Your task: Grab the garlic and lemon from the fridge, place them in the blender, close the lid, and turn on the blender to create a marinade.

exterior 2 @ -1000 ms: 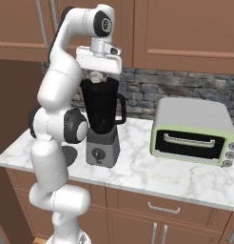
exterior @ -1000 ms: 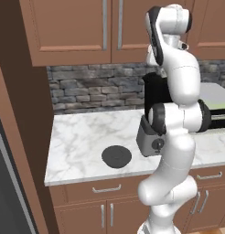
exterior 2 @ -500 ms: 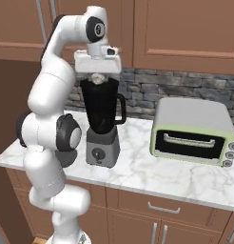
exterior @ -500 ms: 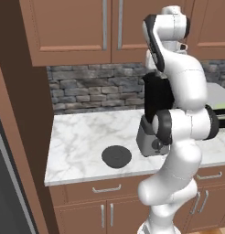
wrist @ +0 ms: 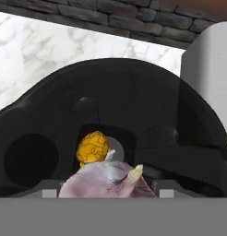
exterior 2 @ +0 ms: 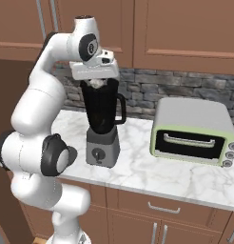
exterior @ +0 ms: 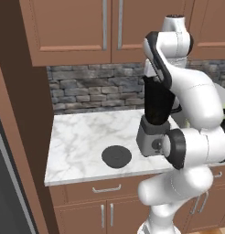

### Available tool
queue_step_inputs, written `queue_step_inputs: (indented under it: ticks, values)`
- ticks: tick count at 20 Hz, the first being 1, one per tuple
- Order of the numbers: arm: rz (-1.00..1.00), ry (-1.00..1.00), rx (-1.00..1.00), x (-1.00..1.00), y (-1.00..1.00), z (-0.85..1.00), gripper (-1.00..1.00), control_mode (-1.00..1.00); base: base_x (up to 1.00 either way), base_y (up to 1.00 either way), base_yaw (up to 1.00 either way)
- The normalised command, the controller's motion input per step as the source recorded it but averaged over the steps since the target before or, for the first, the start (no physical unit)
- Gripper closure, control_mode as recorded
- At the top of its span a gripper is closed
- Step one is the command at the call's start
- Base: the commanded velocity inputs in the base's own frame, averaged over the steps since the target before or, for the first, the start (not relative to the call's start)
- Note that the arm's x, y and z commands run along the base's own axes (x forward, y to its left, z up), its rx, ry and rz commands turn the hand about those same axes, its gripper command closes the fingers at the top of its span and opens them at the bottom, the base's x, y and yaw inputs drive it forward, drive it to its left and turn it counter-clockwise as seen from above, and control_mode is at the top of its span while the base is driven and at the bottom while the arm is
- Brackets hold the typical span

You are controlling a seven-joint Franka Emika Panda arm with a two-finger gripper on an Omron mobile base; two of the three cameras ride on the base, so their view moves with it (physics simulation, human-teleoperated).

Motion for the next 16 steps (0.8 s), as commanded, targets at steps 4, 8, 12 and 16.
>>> queue_step_inputs:
  ticks: [4,8,12,16]
  values:
    - [0.0,-0.35,-0.07,0.41,0.0,0.0,-1.0,-1.0,0.0,0.0,0.0]
    - [0.0,-0.25,-0.01,0.51,0.0,0.0,-1.0,-1.0,0.0,0.0,0.0]
    - [0.0,-0.22,0.0,0.16,0.0,0.06,-1.0,-1.0,0.0,0.0,0.0]
    - [0.0,-0.31,0.0,0.01,0.0,0.15,-1.0,-1.0,0.0,0.0,0.0]
